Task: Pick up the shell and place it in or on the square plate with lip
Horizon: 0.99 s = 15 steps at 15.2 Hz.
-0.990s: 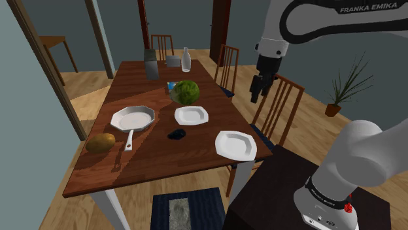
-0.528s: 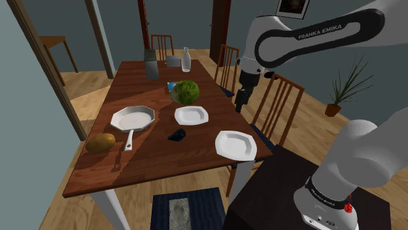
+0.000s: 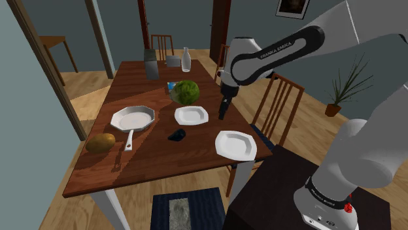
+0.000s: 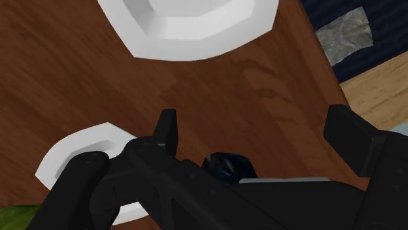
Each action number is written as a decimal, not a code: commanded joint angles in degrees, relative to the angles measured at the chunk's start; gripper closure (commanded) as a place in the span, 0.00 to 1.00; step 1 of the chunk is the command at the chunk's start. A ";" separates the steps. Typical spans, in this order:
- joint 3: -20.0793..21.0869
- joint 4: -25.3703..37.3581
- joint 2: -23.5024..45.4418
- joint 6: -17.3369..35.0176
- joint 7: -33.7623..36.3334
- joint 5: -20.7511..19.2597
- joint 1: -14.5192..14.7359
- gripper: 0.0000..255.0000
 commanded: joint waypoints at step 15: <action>4.77 19.84 33.55 19.82 -23.91 7.58 2.11 0.00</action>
